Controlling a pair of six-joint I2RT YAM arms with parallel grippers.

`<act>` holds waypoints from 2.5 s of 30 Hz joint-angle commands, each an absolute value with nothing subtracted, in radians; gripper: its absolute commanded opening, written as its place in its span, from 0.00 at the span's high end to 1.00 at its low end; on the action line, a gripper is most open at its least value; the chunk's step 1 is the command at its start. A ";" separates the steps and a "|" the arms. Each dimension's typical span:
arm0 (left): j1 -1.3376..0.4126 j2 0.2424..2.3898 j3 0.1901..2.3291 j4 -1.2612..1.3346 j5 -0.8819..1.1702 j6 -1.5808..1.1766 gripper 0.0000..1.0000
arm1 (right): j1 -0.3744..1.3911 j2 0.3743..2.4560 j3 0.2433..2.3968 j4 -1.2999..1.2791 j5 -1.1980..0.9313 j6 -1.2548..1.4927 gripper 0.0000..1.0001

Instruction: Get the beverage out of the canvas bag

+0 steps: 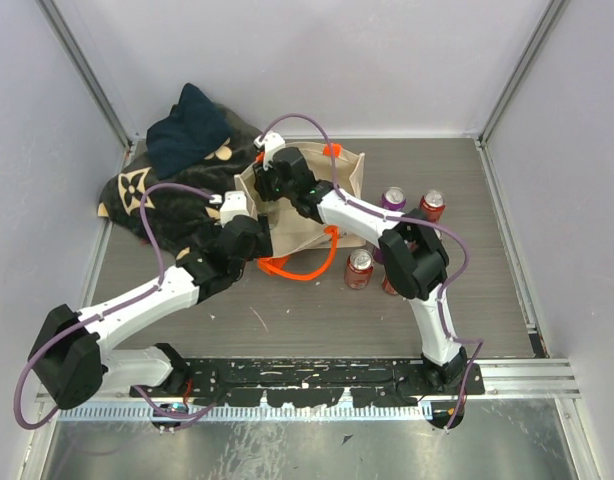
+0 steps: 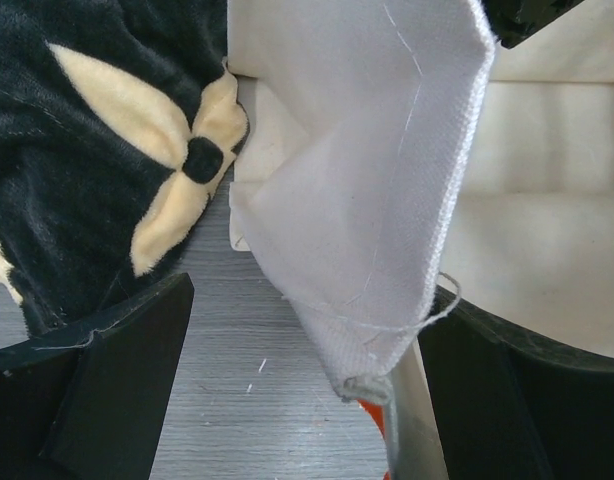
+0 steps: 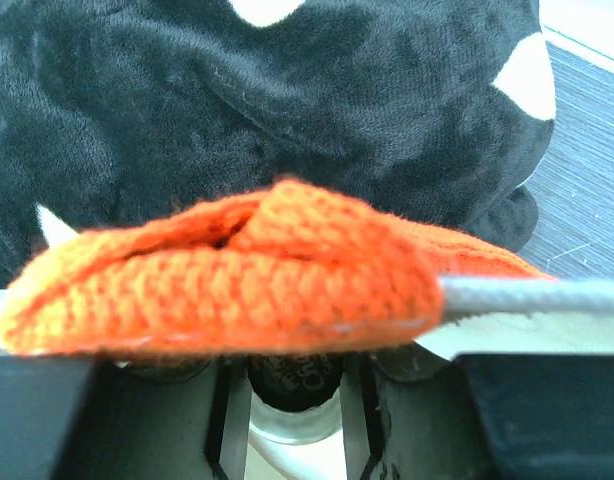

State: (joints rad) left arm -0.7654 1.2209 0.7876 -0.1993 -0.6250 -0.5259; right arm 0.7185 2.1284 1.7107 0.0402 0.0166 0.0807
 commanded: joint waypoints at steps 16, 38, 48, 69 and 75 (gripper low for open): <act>-0.730 1.317 0.805 -0.055 -0.623 -0.531 0.02 | 0.721 1.624 1.594 0.170 0.183 -0.146 0.99; -0.661 1.558 0.988 0.117 -0.451 -0.527 0.02 | 0.722 1.106 1.370 -0.092 0.513 -0.127 0.99; -0.616 1.640 1.081 0.134 -0.426 -0.525 0.02 | 0.722 1.100 1.284 -0.162 0.524 -0.065 1.00; -0.589 1.537 1.083 0.098 -0.385 -0.525 0.02 | 0.517 1.250 1.073 0.052 0.291 0.091 1.00; -0.589 1.519 1.077 0.094 -0.403 -0.523 0.02 | 0.491 1.282 1.030 0.104 0.234 0.111 1.00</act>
